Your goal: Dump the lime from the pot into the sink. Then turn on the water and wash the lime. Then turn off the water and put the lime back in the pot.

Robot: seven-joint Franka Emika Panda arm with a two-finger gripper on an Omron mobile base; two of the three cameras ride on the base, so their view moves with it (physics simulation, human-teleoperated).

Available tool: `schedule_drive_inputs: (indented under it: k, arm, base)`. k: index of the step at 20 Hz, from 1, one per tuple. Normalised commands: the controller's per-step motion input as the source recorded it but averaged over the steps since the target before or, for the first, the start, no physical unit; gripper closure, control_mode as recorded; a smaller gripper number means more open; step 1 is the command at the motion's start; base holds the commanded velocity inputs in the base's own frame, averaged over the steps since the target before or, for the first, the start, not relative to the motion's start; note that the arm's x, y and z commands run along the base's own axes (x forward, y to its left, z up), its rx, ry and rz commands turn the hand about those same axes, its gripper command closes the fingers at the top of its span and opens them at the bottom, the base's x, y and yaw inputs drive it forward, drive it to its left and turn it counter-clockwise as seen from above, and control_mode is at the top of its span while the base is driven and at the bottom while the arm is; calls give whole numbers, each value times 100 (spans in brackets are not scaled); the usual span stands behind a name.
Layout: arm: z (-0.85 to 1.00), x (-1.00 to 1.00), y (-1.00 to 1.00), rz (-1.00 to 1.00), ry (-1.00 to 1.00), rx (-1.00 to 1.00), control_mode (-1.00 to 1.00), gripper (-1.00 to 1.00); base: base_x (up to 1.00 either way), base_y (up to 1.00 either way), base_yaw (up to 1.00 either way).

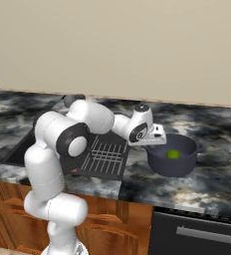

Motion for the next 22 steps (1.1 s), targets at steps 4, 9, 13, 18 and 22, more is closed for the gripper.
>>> schedule_drive_inputs:
  k: [4, 9, 13, 18, 22]
  arm:
    - [-2, -13, 0, 0, 2, 11, -100, 100]
    - [10, -35, 13, 0, 0, 13, -100, 100]
    - [40, -44, 38, 0, -6, 8, -100, 100]
    - [54, -43, 56, 0, -12, 1, -100, 100]
    - [64, -38, 68, 0, -14, 0, -100, 100]
  base:
    - [0, 0, 0]
    - [0, 0, 0]
    - [0, 0, 0]
    - [0, 0, 0]
    - [0, 0, 0]
